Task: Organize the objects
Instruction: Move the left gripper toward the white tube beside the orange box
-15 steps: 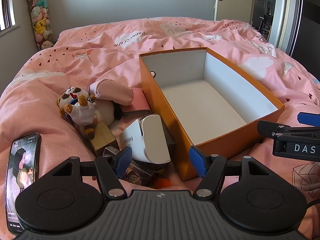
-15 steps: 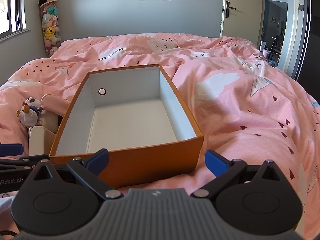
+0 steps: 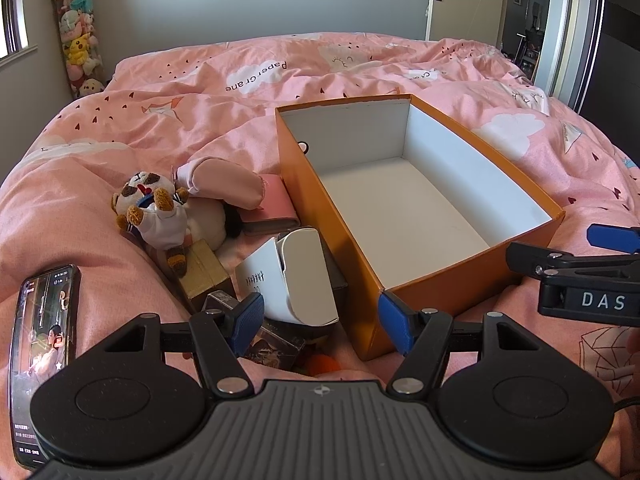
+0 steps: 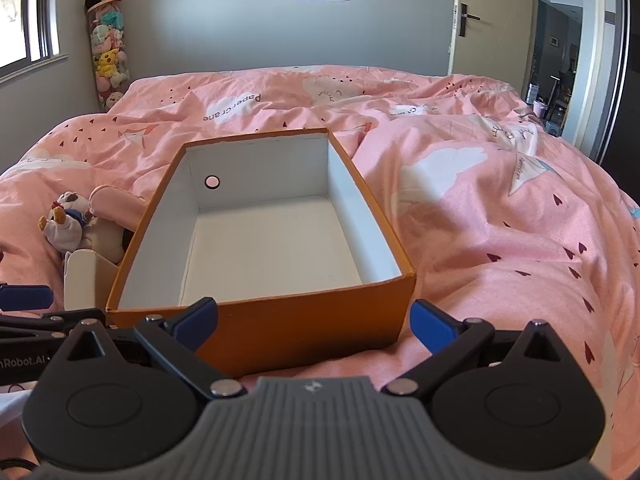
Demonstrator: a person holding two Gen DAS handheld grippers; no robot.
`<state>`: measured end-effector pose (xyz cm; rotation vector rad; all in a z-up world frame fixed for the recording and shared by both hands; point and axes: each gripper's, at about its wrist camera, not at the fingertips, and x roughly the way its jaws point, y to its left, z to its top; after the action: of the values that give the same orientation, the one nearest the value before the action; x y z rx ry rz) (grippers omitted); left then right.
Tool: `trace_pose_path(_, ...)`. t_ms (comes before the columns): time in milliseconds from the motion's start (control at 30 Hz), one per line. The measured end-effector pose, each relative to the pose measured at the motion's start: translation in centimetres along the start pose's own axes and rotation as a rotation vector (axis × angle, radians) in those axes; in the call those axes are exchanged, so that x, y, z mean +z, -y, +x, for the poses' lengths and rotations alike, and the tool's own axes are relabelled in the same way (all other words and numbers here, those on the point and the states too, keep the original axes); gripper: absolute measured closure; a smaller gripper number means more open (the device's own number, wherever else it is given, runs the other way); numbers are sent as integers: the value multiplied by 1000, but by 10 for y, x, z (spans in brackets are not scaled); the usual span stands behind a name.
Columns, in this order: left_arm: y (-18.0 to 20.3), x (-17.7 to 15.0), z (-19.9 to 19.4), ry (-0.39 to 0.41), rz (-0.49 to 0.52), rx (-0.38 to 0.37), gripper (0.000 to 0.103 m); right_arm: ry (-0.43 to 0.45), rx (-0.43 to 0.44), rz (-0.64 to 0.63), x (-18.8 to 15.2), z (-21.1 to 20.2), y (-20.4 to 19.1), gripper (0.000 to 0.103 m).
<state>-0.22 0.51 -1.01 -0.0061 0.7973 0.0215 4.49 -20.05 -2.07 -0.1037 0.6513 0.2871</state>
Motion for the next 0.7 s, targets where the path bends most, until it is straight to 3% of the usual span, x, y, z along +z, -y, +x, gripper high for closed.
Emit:
trace_pose_path(133, -6, 2, -1, -15, -22, -7, 33, 5, 19, -62, 5, 1, -10, 4)
trace_pose_path(367, -23, 11, -2, -32, -88, -23, 53, 5, 153, -155, 21, 3, -31, 37)
trace_pose_path(433, -32, 16, -3, -35, -126, -45, 56, -6, 204, -174, 29, 5, -38, 50)
trace_pose_path(600, -56, 29, 2, -68, -243, -70, 62, -29, 324, -239, 51, 14, -60, 66)
trace_pose_path(700, -68, 36, 10, -95, -323, -92, 65, -55, 366, -301, 59, 26, -78, 81)
